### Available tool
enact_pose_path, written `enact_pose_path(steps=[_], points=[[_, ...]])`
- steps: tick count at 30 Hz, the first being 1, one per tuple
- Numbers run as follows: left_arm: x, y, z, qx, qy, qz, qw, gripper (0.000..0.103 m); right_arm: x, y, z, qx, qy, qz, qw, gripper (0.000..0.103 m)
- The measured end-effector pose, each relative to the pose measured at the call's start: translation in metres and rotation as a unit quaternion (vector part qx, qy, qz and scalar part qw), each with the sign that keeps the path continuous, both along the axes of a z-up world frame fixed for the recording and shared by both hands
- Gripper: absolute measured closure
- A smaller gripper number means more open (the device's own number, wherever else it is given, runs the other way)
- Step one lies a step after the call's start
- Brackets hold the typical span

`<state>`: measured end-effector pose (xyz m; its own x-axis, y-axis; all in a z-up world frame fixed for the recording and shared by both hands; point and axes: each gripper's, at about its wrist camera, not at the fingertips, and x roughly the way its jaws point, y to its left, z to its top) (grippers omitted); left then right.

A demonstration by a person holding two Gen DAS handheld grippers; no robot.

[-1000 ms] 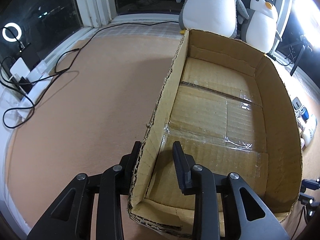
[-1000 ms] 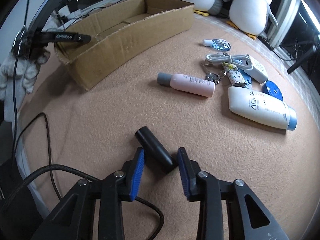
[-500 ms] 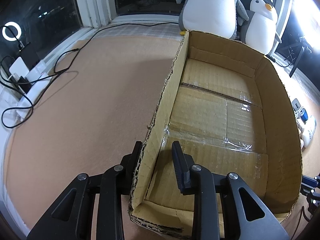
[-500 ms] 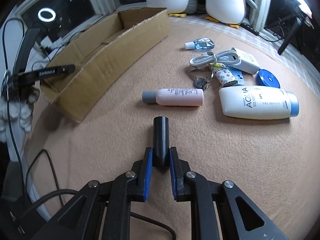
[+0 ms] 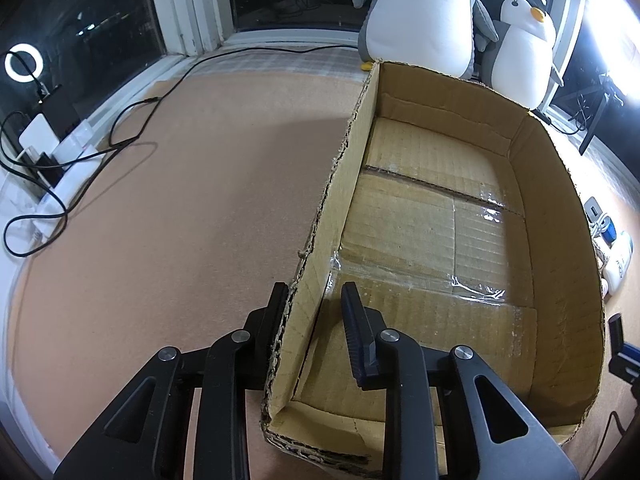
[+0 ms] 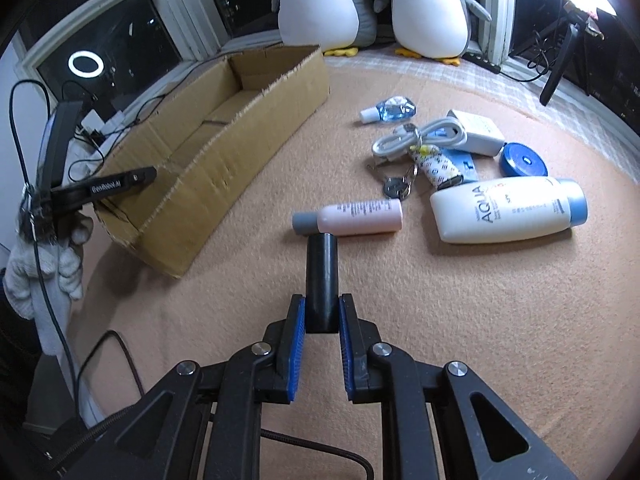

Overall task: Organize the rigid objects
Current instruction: 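Carry the black cylinder into the box and open the right gripper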

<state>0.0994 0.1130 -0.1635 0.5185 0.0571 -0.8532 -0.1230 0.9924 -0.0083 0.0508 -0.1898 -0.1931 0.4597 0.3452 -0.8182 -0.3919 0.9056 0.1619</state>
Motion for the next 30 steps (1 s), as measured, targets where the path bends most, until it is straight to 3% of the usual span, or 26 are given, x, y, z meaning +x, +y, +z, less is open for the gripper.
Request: enact_pose_path(steps=[12,21,30], points=[[0.0,0.0,0.0,-0.001,-0.001,0.0,1.0,0.078,0.009,0.045,0.053,0.034,-0.048,0.033,0.998,0.088],[-0.001,-0.001,0.0,-0.002,-0.001,-0.003,1.0,0.078,0.028,0.108,0.054,0.025,-0.051,0.063,0.996,0.088],[-0.002,-0.002,-0.001,-0.003,-0.001,-0.005,1.0,0.078,0.035,0.14,0.043,0.005,-0.047,0.078,0.996,0.088]])
